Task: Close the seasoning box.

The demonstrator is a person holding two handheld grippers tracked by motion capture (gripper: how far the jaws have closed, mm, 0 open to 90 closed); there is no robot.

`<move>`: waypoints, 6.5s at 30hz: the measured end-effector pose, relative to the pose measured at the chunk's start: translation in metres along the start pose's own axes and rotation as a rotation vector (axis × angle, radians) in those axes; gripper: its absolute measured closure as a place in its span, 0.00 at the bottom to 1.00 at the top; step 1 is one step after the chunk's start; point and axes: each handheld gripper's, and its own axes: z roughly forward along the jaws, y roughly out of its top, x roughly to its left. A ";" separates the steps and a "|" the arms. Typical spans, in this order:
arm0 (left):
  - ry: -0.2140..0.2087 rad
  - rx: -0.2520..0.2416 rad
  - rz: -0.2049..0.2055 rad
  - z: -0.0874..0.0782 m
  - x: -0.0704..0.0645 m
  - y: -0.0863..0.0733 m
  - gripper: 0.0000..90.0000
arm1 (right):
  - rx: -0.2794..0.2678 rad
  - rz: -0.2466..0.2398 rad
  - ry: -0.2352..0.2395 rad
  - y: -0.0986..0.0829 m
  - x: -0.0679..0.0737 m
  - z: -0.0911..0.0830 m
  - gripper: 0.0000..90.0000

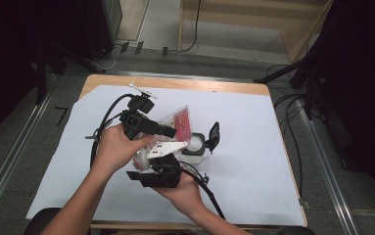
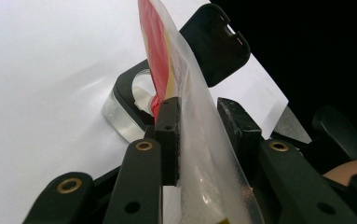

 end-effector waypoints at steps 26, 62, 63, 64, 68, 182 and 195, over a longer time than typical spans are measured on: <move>0.008 0.004 -0.006 0.001 -0.003 0.000 0.81 | -0.001 -0.001 -0.003 0.000 0.000 -0.001 0.70; 0.007 0.012 0.008 0.003 -0.006 0.000 0.79 | -0.014 0.003 -0.003 -0.004 0.002 0.000 0.70; 0.009 0.012 0.007 0.003 -0.007 -0.001 0.79 | -0.014 0.002 -0.003 -0.004 0.002 0.000 0.70; 0.010 0.012 0.007 0.003 -0.007 -0.001 0.79 | -0.014 0.002 -0.003 -0.004 0.002 0.000 0.70; 0.010 0.012 0.008 0.003 -0.007 -0.001 0.79 | -0.015 0.001 -0.003 -0.004 0.002 0.000 0.70; 0.006 0.008 0.028 0.005 -0.010 0.001 0.78 | -0.021 -0.009 -0.010 -0.004 0.001 -0.002 0.69; 0.000 0.000 0.022 0.005 -0.009 0.001 0.78 | -0.016 -0.010 -0.016 -0.003 0.002 -0.001 0.69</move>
